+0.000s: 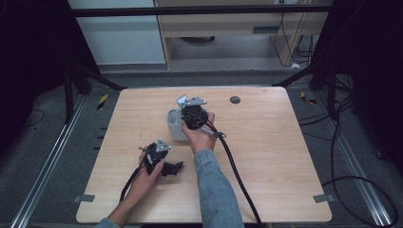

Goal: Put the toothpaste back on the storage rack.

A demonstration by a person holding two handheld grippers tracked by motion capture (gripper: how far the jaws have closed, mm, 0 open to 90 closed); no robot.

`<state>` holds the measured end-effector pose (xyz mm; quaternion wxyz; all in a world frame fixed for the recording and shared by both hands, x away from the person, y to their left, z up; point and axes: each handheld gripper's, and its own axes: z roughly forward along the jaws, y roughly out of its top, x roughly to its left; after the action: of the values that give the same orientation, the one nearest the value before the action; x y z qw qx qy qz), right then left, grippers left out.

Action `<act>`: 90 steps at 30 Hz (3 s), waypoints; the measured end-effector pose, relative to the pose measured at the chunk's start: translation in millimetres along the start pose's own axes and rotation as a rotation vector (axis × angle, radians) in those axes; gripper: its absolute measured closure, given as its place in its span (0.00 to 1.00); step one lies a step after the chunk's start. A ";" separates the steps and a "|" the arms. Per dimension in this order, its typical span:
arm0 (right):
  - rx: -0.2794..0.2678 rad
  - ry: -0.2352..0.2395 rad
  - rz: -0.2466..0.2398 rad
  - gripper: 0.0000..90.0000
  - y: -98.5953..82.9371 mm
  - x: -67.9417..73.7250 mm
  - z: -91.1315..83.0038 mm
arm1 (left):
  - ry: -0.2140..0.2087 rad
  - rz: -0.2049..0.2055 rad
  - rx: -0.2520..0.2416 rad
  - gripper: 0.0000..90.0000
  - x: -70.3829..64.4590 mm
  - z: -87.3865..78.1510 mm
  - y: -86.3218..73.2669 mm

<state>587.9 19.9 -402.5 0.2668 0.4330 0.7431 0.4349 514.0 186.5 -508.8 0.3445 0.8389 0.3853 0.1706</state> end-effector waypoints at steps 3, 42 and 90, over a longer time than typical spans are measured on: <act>0.006 0.001 -0.013 0.87 1.1 2.6 1.2 | 0.000 0.000 0.000 0.00 0.0 0.0 0.0; 0.034 0.030 -0.003 0.81 10.6 6.3 9.1 | 0.000 -0.001 0.000 0.00 0.0 0.0 0.0; 0.035 0.057 -0.051 0.23 12.5 -0.4 -22.1 | 0.001 -0.001 -0.001 0.00 0.0 0.1 0.0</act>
<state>576.2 13.5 -380.9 0.2487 0.4060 0.7687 0.4272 514.0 186.5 -508.8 0.3448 0.8384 0.3858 0.1713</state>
